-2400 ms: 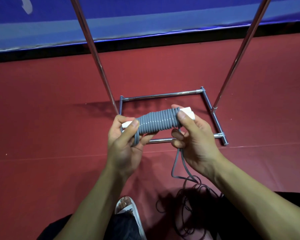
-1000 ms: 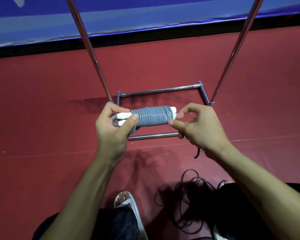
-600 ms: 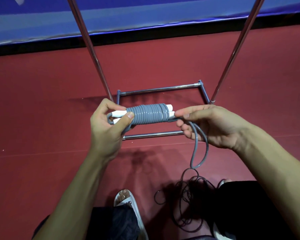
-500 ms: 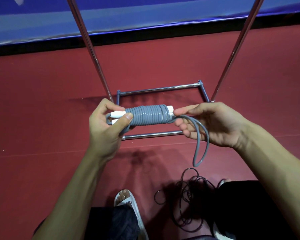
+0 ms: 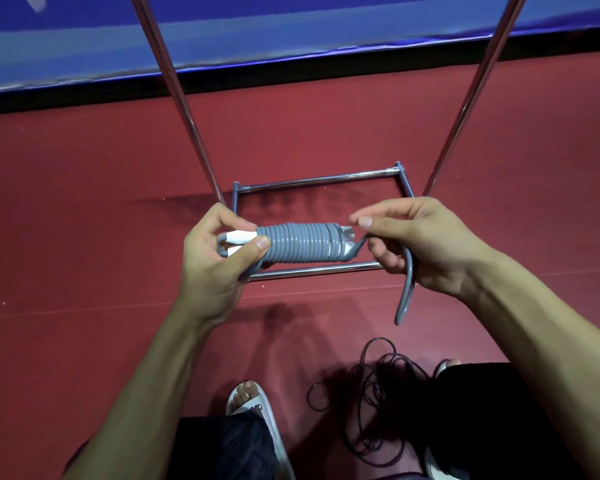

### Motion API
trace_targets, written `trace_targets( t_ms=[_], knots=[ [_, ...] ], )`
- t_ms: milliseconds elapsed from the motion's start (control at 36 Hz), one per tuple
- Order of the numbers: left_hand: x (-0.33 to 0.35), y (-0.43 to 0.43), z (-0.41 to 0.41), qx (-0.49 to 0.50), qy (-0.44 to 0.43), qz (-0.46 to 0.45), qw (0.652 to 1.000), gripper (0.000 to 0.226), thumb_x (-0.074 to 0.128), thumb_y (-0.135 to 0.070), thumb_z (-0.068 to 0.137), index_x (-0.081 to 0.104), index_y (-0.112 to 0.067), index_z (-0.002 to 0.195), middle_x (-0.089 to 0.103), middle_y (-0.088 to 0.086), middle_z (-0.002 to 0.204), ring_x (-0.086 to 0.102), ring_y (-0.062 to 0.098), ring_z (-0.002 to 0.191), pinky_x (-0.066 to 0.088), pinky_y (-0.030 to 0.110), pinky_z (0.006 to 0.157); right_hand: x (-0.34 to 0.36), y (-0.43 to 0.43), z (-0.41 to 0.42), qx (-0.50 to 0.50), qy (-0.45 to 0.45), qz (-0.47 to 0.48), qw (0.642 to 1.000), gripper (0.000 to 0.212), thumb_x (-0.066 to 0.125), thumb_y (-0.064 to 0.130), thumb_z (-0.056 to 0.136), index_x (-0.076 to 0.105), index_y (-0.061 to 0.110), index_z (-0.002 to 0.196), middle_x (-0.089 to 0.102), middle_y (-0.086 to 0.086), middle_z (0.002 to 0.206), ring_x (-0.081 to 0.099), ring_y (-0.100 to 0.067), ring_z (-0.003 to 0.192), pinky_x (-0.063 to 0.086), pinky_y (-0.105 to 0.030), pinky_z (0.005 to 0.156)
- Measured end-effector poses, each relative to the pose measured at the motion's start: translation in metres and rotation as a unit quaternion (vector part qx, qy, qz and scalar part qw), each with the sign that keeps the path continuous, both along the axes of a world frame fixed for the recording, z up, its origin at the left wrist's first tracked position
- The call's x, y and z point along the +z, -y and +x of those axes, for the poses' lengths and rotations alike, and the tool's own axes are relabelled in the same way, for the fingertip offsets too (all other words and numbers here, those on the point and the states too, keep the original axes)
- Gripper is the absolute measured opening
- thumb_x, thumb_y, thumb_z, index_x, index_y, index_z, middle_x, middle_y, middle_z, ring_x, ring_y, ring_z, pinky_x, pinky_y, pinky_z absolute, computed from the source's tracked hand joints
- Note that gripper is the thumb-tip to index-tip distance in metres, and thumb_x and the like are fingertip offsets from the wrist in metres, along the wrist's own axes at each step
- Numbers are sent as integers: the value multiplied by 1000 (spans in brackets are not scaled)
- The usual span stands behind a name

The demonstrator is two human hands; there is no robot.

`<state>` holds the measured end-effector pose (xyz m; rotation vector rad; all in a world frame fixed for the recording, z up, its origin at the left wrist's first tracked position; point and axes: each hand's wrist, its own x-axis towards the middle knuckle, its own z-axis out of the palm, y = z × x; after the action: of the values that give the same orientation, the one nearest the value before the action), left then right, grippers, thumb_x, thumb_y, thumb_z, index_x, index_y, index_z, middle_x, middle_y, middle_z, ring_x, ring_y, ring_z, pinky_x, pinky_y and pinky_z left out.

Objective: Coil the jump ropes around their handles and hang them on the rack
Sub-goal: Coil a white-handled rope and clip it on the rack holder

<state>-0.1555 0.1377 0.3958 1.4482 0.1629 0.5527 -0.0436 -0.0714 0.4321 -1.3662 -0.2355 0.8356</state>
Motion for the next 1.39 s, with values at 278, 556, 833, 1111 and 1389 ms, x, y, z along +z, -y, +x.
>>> trace_targets(
  t_ms=[278, 556, 833, 1111, 1389],
  knots=[
    [-2, -4, -1, -8, -16, -30, 999, 15, 74, -20, 60, 62, -27, 67, 56, -3, 65, 47, 18, 61, 38, 38, 65, -6, 8, 8, 60, 375, -134, 915, 8, 77, 7, 81, 72, 12, 76, 66, 11, 61, 53, -3, 54, 42, -17, 57],
    [1, 2, -7, -78, -44, -47, 995, 17, 74, -19, 58, 61, -26, 67, 47, 5, 61, 40, 18, 59, 34, 30, 58, 0, 9, 14, 144, 425, -95, 889, 12, 80, 29, 67, 75, 24, 77, 65, 17, 70, 47, -5, 56, 34, -16, 55],
    [4, 3, -8, -104, -32, -112, 988, 16, 69, -14, 59, 61, -23, 68, 47, 7, 61, 46, 20, 56, 43, 31, 57, 3, 11, 22, 169, 355, -73, 917, 14, 75, 27, 67, 74, 15, 75, 72, -14, 74, 67, -25, 64, 54, -36, 67],
    [2, 3, -7, -135, -39, -131, 981, 24, 78, -14, 56, 60, -22, 70, 47, 8, 62, 45, 20, 59, 43, 31, 56, 2, 16, 30, 216, 367, -99, 900, 3, 75, 6, 80, 74, 9, 81, 74, -8, 81, 66, -6, 75, 51, -17, 74],
    [1, 3, -7, -126, -32, -141, 981, 15, 69, -14, 60, 60, -23, 69, 49, 8, 64, 48, 21, 60, 47, 34, 57, 0, 14, 30, 228, 585, -135, 767, 23, 66, 33, 84, 78, 14, 90, 74, 7, 88, 63, -12, 89, 48, -29, 82]
  ],
)
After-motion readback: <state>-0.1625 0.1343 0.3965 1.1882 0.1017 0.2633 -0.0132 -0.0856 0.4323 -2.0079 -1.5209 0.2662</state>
